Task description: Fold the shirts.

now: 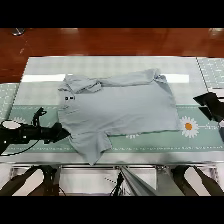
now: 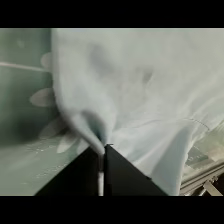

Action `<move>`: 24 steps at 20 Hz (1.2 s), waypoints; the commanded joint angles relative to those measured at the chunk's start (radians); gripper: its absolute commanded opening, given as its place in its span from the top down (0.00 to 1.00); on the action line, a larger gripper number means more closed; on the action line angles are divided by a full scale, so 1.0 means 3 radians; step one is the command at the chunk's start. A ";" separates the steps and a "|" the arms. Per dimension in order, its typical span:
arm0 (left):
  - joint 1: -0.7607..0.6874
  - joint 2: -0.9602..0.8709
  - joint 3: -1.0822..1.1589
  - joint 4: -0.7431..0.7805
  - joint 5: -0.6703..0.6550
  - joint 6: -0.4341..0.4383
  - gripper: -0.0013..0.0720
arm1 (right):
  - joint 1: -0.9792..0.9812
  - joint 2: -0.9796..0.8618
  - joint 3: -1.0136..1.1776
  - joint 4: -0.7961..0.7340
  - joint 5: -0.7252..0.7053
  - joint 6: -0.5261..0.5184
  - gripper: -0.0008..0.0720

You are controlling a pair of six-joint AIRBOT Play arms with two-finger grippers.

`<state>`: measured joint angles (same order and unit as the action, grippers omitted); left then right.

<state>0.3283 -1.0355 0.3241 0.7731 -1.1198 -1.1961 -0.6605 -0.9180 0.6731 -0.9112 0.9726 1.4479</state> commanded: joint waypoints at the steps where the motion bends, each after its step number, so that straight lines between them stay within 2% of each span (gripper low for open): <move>1: -0.0043 0.0003 0.0005 -0.0036 0.0057 0.0033 0.95 | -0.0375 -0.0331 -0.0001 -0.0431 0.0333 0.0155 0.13; 3: -0.0042 0.0003 0.0005 -0.0036 0.0066 0.0034 0.95 | -0.0431 -0.0488 -0.0001 -0.0689 0.0704 0.0066 0.13; 6: -0.0042 0.0003 0.0005 -0.0036 0.0067 0.0032 0.95 | -0.0403 -0.0649 -0.0001 -0.0651 0.1091 -0.0219 0.13; 9: -0.0043 0.0003 0.0005 -0.0036 0.0066 0.0032 0.95 | -0.0319 -0.0888 -0.0001 -0.0278 0.1151 -0.0444 0.13; 20: -0.0043 0.0003 0.0005 -0.0047 0.0069 0.0031 0.95 | -0.0319 -0.1326 0.0000 -0.0192 0.1194 -0.0481 0.13; 24: -0.0043 0.0003 0.0005 -0.0047 0.0069 0.0029 0.95 | -0.0319 -0.1525 0.0000 0.0163 0.1090 -0.0659 0.13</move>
<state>0.3161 -1.0355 0.3244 0.7589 -1.0992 -1.1866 -0.7570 -1.3361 0.6735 -0.9276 1.3159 1.2827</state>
